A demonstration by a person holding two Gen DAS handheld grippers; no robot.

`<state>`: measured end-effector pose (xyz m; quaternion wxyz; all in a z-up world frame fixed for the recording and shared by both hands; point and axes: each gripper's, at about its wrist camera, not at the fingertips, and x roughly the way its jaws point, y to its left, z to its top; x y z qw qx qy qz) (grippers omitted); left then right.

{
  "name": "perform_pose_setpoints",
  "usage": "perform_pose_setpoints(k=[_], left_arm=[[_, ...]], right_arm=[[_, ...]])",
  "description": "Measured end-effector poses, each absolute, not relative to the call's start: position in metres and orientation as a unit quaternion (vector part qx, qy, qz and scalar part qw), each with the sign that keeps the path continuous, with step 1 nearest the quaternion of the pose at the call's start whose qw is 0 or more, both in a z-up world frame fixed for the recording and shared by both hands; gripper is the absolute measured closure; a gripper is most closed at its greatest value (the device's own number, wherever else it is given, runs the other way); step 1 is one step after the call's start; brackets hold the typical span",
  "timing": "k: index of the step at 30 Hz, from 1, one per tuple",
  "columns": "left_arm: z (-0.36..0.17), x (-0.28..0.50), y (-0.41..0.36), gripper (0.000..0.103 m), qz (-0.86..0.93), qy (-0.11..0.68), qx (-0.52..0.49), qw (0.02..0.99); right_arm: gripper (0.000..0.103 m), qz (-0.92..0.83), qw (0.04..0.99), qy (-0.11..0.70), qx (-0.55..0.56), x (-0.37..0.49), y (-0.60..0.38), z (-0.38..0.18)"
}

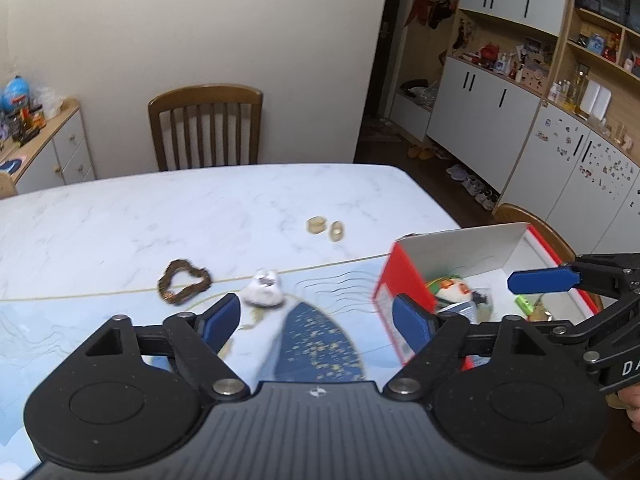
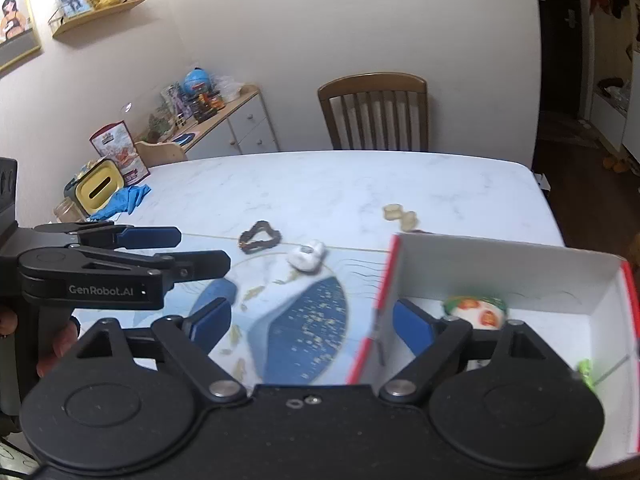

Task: Organize objects
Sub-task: 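Withdraw both grippers from the shoebox back toward the table, then grasp the brown bead bracelet with the left gripper while the right grasps the white bunny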

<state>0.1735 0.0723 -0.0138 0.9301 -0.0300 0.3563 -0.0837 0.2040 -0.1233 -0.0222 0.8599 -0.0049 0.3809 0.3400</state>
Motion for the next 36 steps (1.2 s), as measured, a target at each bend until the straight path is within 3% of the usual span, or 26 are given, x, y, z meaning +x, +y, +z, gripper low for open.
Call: perform_pose_setpoints(k=[4, 8, 14, 36], left_arm=[[-0.024, 0.179, 0.1, 0.016, -0.075, 0.37, -0.041, 0.925], [-0.034, 0.184, 0.126, 0.004, -0.066, 0.372, -0.046, 0.925], [-0.049, 0.2, 0.161, 0.001, -0.057, 0.365, -0.051, 0.928], [-0.134, 0.297, 0.202, 0.001, -0.076, 0.373, 0.002, 0.925]], right_arm=[[0.012, 0.34, 0.862, 0.376, -0.008, 0.204, -0.095, -0.024], [0.011, 0.334, 0.862, 0.381, -0.009, 0.21, -0.07, -0.03], [0.011, 0.318, 0.864, 0.389, -0.024, 0.225, -0.039, -0.039], [0.011, 0.254, 0.864, 0.431, -0.055, 0.298, 0.027, -0.095]])
